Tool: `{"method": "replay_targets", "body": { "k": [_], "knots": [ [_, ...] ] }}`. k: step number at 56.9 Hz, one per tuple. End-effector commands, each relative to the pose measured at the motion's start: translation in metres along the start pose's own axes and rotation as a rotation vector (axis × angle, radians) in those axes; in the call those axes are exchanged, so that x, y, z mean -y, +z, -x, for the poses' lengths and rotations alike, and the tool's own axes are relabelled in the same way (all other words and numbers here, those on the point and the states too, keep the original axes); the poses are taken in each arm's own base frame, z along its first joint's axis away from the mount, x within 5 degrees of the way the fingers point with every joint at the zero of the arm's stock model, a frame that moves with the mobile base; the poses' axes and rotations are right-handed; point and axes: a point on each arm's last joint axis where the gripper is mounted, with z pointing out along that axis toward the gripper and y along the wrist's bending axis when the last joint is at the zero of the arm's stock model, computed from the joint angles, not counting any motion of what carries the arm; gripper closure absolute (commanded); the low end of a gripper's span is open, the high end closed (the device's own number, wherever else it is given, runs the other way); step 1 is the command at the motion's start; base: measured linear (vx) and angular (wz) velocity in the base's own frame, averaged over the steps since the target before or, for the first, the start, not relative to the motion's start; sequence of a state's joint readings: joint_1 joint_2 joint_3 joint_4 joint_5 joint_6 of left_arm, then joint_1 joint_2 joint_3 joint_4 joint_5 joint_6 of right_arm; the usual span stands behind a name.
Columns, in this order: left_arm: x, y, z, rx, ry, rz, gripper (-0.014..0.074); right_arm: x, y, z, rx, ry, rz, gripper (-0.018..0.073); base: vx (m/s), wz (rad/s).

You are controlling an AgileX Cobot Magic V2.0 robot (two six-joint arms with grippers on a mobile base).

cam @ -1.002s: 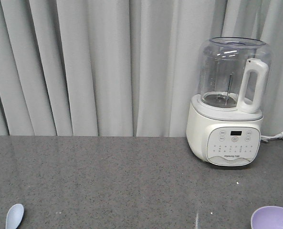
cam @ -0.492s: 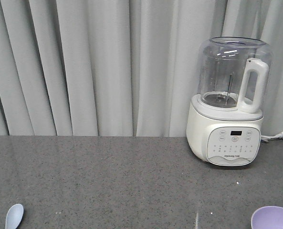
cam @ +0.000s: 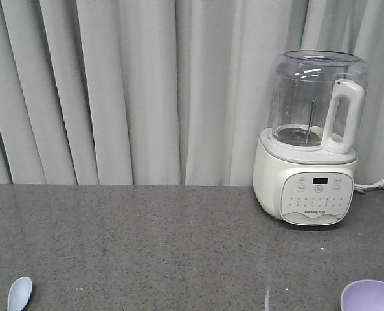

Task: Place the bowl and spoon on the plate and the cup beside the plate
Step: 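Lower the left gripper onto the white spoon and grasp it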

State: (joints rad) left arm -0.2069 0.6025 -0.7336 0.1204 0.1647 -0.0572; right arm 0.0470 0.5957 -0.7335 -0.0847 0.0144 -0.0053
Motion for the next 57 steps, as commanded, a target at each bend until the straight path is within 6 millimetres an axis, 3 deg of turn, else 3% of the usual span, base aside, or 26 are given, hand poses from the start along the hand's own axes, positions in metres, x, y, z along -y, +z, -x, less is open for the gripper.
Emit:
{"method": "replay_targets", "body": {
  "k": [1,7,15,22,28,35,42,54,56,57],
  "knots": [
    [0.001,0.018,0.010,0.036,0.008,-0.008,0.0602,-0.003,0.013,0.010,0.066,-0.018,0.028,0.0567,0.00,0.00],
    [0.002,0.033,0.003,0.003,-0.011,-0.014,0.0587,-0.004,0.023,-0.001,-0.017,-0.017,0.032,0.0557,0.00,0.00],
    [0.002,0.036,0.003,0.020,-0.042,-0.018,0.0510,-0.004,0.024,-0.006,-0.063,-0.018,0.032,0.0473,0.00,0.00],
    [0.002,0.036,0.003,0.013,-0.041,-0.017,0.0372,-0.004,0.024,-0.006,-0.067,-0.020,0.033,0.0295,0.00,0.00],
    [0.002,0.036,-0.001,-0.032,-0.040,-0.015,0.0224,-0.004,0.024,-0.006,-0.067,-0.017,0.032,0.0087,0.00,0.00],
    [0.002,0.041,-0.011,-0.113,-0.039,-0.014,0.0081,-0.004,0.024,-0.006,-0.067,-0.017,0.032,-0.0066,0.00,0.00],
    [0.003,0.054,-0.025,-0.219,-0.038,-0.014,0.0017,-0.004,0.024,-0.006,-0.067,-0.017,0.032,-0.0099,0.00,0.00],
    [0.005,0.073,-0.043,-0.319,-0.040,-0.016,0.0017,-0.004,0.024,-0.006,-0.066,-0.017,0.032,-0.0060,0.00,0.00],
    [0.005,0.075,-0.047,-0.348,-0.078,-0.013,0.0017,-0.004,0.024,-0.006,-0.066,-0.017,0.032,-0.0051,0.00,0.00],
    [0.003,0.085,-0.060,-0.485,-0.186,0.030,0.0017,-0.004,0.024,-0.006,-0.067,0.002,0.032,-0.0020,0.00,0.00]
  ]
}}
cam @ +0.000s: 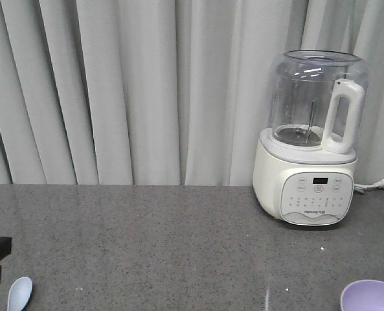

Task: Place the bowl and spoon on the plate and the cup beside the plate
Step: 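Lower the left gripper onto the white spoon and grasp it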

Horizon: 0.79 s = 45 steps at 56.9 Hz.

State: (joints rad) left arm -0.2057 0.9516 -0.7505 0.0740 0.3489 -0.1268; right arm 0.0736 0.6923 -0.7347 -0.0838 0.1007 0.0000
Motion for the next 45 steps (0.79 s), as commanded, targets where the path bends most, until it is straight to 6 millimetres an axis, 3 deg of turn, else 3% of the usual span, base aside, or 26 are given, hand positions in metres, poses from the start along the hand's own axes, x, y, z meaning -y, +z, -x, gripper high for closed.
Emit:
{"method": "replay_targets", "body": {
  "k": [1,20,27,45],
  "knots": [
    [-0.002,0.007,0.012,-0.010,-0.105,0.012,0.0017,0.001,-0.002,0.019,0.112,-0.004,-0.003,-0.0016,0.00,0.00],
    [-0.008,0.091,0.013,-0.460,-0.108,0.121,0.0017,0.001,-0.001,0.016,0.085,0.008,-0.001,-0.0008,0.00,0.00],
    [-0.009,0.114,0.010,-0.543,-0.137,0.144,0.0017,0.001,-0.001,0.015,0.081,0.007,-0.001,-0.0008,0.00,0.00],
    [-0.011,0.139,-0.018,-0.742,-0.136,0.181,0.0017,0.001,-0.001,0.013,0.058,-0.004,-0.002,-0.0008,0.00,0.00]
  ]
}}
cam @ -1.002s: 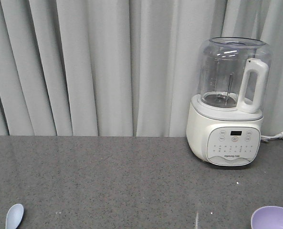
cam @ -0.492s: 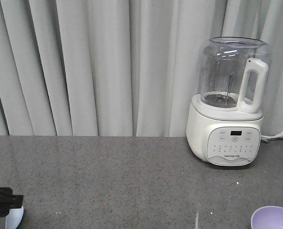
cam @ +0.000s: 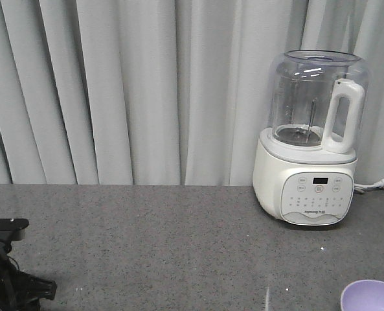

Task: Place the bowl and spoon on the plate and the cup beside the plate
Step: 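Lower the left gripper onto the white spoon and grasp it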

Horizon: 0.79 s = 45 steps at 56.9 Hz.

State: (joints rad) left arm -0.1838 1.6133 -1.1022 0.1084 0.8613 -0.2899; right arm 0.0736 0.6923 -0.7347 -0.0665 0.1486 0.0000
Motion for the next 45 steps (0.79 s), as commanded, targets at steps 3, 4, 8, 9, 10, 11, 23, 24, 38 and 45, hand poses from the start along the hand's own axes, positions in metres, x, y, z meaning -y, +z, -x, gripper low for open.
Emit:
{"method": "replay_targets", "body": {
  "k": [3,4,8,9,10,11,23,24,38,45],
  "knots": [
    [-0.001,-0.012,0.007,0.040,-0.013,-0.003,0.0017,0.001,-0.002,0.018,0.108,-0.021,-0.004,-0.0008,0.00,0.00],
    [-0.001,-0.011,0.007,0.036,-0.013,-0.002,0.0017,0.001,-0.002,0.018,0.108,-0.021,-0.004,-0.0008,0.00,0.00],
    [-0.001,-0.009,0.006,0.025,-0.013,0.001,0.0017,0.001,-0.002,0.018,0.110,-0.021,-0.004,-0.0008,0.00,0.00],
    [-0.001,-0.008,0.007,0.024,-0.012,0.001,0.0017,0.001,-0.002,0.018,0.110,-0.021,-0.004,-0.0008,0.00,0.00],
    [0.000,-0.008,0.007,0.025,-0.012,0.001,0.0017,0.001,-0.002,0.018,0.110,-0.021,-0.004,-0.0008,0.00,0.00],
    [0.000,-0.008,0.007,0.026,-0.012,0.000,0.0017,0.001,-0.002,0.018,0.110,-0.021,-0.004,-0.0008,0.00,0.00],
    [0.000,-0.005,0.007,0.023,-0.011,0.000,0.0021,0.001,-0.002,0.018,0.110,-0.021,-0.004,-0.0008,0.00,0.00],
    [0.000,-0.005,0.007,0.023,-0.011,0.000,0.0021,0.001,-0.002,0.018,0.110,-0.021,-0.004,-0.0008,0.00,0.00],
    [0.000,-0.001,0.004,-0.023,-0.012,0.010,0.0167,0.001,-0.002,0.018,0.110,-0.021,-0.004,-0.0008,0.00,0.00],
    [0.002,0.009,0.002,-0.084,-0.014,0.007,0.0372,0.001,-0.002,0.018,0.110,-0.021,-0.004,-0.0008,0.00,0.00]
  ]
}}
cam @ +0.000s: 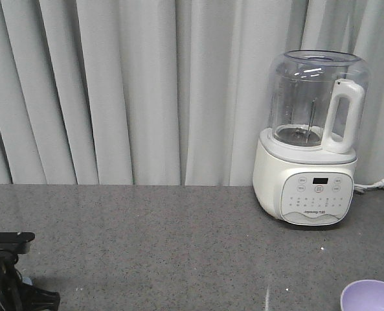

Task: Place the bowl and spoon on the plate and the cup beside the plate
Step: 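Lower the left gripper onto the white spoon and grasp it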

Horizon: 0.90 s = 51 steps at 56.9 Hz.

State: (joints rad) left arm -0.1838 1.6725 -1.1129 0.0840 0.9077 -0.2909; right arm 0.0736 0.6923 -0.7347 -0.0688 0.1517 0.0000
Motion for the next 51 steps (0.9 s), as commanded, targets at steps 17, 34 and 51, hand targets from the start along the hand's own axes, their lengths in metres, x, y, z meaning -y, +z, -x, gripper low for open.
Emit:
{"method": "replay_targets", "body": {
  "k": [17,34,51],
  "knots": [
    [-0.003,-0.041,0.002,0.140,0.114,-0.023,0.0605,0.001,-0.002,0.012,0.036,-0.030,-0.006,-0.0006,0.00,0.00],
    [-0.016,-0.148,-0.028,0.570,0.124,-0.095,0.0603,0.031,0.026,0.000,-0.466,0.172,-0.234,0.0031,0.00,0.00],
    [-0.025,-0.186,-0.052,0.706,0.119,-0.114,0.0603,0.055,0.092,-0.076,-0.922,0.131,-0.257,0.0031,0.00,0.00]
  ]
}}
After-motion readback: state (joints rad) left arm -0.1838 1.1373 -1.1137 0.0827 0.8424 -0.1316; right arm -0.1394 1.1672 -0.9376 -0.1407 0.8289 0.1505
